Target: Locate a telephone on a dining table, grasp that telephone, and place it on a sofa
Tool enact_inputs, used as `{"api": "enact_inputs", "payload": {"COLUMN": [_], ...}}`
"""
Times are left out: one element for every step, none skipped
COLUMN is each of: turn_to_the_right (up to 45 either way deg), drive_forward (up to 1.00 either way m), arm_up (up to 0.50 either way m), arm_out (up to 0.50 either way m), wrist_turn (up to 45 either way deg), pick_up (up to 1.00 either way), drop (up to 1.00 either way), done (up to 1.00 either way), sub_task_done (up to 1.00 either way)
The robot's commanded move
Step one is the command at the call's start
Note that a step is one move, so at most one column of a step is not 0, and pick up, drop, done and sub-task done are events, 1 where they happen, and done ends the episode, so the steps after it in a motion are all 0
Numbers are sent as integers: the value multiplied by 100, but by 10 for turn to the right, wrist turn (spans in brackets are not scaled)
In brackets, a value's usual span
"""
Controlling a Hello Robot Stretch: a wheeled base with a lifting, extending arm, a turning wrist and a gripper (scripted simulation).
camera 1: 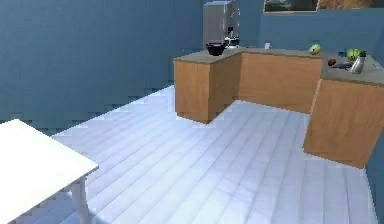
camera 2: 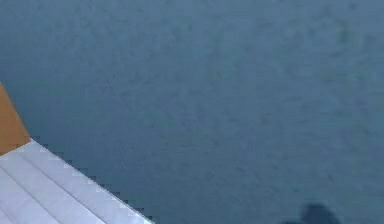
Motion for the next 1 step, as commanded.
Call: {"api": "enact_inputs", "payload": {"turn_to_the_right": [0], "drive_forward": [20], "arm_up": [0], "arm_out": [0], "wrist_turn": [0], "pick_up": [0], "drop": [0], "done": [0], "sub_task_done": [0]}}
